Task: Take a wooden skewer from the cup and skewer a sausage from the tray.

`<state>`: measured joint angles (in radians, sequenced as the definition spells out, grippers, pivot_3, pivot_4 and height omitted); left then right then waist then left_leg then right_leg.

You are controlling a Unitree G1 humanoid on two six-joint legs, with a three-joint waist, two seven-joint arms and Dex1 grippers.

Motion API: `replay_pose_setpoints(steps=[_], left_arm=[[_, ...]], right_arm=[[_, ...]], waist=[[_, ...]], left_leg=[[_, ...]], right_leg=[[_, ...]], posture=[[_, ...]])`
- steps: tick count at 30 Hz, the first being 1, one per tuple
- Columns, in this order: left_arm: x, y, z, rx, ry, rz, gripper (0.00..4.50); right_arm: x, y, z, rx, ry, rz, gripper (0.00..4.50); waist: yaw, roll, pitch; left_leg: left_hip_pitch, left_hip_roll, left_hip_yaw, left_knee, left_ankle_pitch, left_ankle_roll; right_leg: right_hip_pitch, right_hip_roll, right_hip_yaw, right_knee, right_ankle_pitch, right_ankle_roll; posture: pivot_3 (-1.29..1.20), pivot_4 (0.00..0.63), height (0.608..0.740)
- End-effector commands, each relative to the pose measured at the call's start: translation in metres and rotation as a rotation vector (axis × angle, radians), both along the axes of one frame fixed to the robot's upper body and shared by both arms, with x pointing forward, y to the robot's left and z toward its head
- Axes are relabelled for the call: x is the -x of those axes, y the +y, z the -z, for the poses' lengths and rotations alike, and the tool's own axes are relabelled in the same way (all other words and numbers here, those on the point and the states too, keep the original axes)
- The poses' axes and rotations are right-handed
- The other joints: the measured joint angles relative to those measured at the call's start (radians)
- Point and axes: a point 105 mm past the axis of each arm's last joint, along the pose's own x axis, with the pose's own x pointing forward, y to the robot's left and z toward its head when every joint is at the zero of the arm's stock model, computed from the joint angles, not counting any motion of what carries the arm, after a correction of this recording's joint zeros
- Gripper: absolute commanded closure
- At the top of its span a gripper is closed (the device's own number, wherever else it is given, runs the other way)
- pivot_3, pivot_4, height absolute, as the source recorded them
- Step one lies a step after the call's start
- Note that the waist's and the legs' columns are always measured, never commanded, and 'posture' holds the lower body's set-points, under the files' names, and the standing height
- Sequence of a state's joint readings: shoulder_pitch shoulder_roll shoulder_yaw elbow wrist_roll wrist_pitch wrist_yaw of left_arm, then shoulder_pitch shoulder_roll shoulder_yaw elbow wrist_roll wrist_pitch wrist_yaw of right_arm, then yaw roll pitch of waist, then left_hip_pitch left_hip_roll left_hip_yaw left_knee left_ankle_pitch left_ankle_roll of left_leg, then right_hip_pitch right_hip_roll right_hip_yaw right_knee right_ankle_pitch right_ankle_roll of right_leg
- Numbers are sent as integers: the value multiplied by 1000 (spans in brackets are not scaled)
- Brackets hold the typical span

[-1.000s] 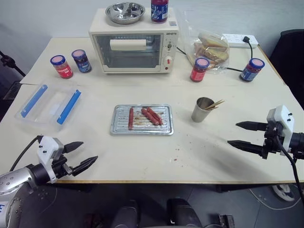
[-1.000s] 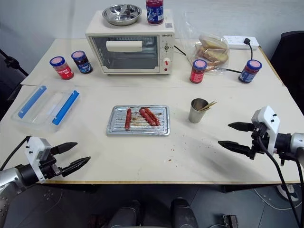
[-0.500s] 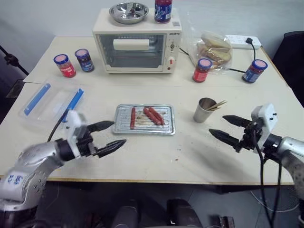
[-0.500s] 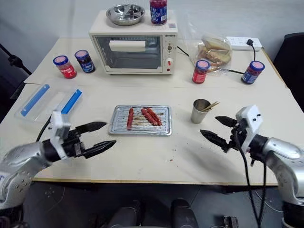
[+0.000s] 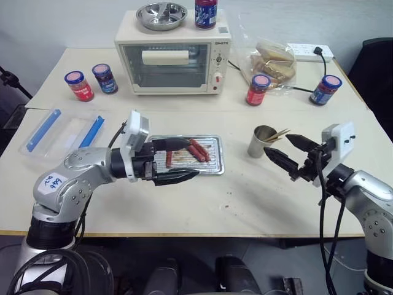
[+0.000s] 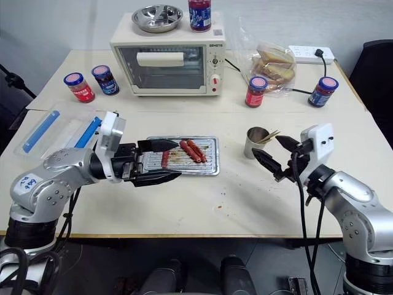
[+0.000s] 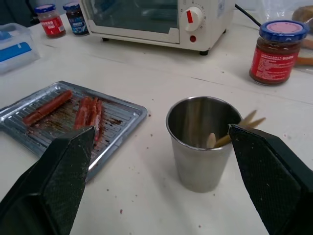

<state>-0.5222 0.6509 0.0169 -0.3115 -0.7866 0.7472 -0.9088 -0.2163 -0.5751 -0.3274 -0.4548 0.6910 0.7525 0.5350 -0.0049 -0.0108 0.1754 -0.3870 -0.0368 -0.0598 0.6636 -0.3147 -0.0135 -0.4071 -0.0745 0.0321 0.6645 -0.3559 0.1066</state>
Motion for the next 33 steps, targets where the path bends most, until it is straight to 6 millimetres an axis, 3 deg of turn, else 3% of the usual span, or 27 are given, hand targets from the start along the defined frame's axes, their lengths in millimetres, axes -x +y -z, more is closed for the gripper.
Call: replay_pose_setpoints(steps=[1,8,14,24,30,33], left_arm=[[-2,-4,-5,0,-48,13,42],[-8,-9,-8,10,-79,6,42],[-9,-9,-8,11,-91,-4,42],[-9,-11,-7,3,-103,-8,0],[-11,-13,-7,4,-112,-8,0],[-13,-15,-7,4,-120,-13,0]], right_arm=[[-5,8,-4,-2,-35,-14,0],[-34,2,1,7,-36,70,0],[-39,1,0,4,-49,78,0],[-40,0,2,1,-50,97,2582],[-42,-1,3,8,-49,113,2582],[-45,-2,3,-2,-52,129,3056]], waist=[[0,0,0],[-1,0,0],[0,0,0],[-2,0,0],[-2,0,0],[-2,0,0]], left_leg=[[0,0,0,0,0,0],[0,0,0,0,0,0],[-1,0,0,0,0,0],[-1,0,0,1,0,0],[-1,0,0,1,0,0],[-1,0,0,1,0,0]], right_leg=[[0,0,0,0,0,0],[-1,0,0,1,0,0],[-1,0,0,1,0,0],[-2,0,0,2,0,0],[-2,0,0,2,0,0],[-2,0,0,2,0,0]], posture=[[0,150,740],[0,150,740],[0,150,740],[0,150,740],[0,150,740],[0,150,740]])
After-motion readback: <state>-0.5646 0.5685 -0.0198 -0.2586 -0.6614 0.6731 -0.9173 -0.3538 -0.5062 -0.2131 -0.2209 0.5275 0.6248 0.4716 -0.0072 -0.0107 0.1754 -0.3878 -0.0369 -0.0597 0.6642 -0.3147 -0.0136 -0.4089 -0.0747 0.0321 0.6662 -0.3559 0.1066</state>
